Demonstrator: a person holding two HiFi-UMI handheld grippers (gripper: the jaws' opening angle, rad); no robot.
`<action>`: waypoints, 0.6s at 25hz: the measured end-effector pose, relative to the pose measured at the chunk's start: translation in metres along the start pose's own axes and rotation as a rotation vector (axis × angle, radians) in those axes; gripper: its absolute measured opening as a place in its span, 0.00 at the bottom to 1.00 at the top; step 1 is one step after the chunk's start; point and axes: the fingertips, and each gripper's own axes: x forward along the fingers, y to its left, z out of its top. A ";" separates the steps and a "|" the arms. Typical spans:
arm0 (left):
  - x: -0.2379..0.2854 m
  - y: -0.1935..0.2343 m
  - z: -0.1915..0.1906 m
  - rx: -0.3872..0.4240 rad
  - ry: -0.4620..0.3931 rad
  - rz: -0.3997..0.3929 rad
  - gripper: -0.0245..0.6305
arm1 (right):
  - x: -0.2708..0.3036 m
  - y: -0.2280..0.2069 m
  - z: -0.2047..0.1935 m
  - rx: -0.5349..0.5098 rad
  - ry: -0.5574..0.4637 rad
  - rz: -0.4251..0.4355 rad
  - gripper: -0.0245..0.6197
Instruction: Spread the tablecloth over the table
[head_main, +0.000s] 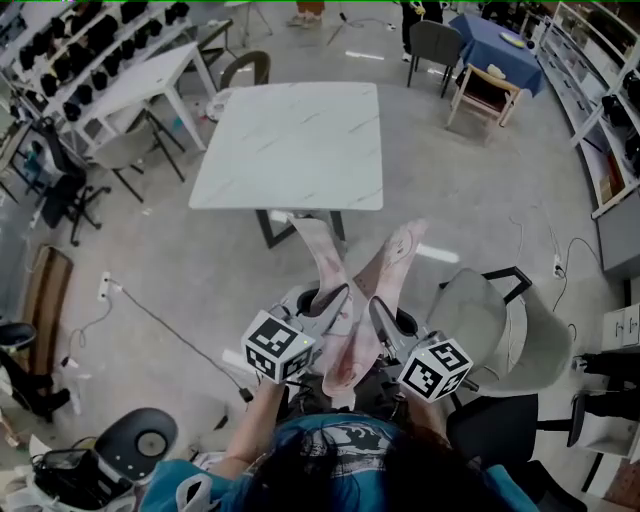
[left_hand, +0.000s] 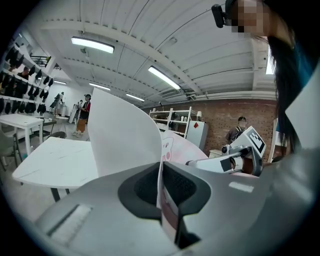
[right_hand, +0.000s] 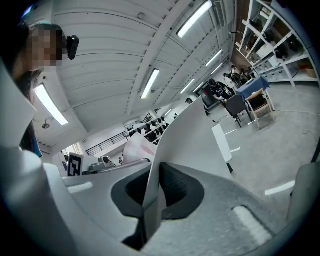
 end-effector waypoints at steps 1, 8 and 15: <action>0.013 -0.006 0.001 0.001 0.004 -0.006 0.08 | -0.006 -0.010 0.006 0.004 0.001 0.003 0.05; 0.102 -0.045 0.012 0.013 0.006 -0.062 0.08 | -0.036 -0.075 0.050 0.008 -0.005 0.014 0.05; 0.161 -0.062 0.029 0.076 0.003 -0.119 0.08 | -0.053 -0.119 0.089 0.003 -0.072 -0.012 0.05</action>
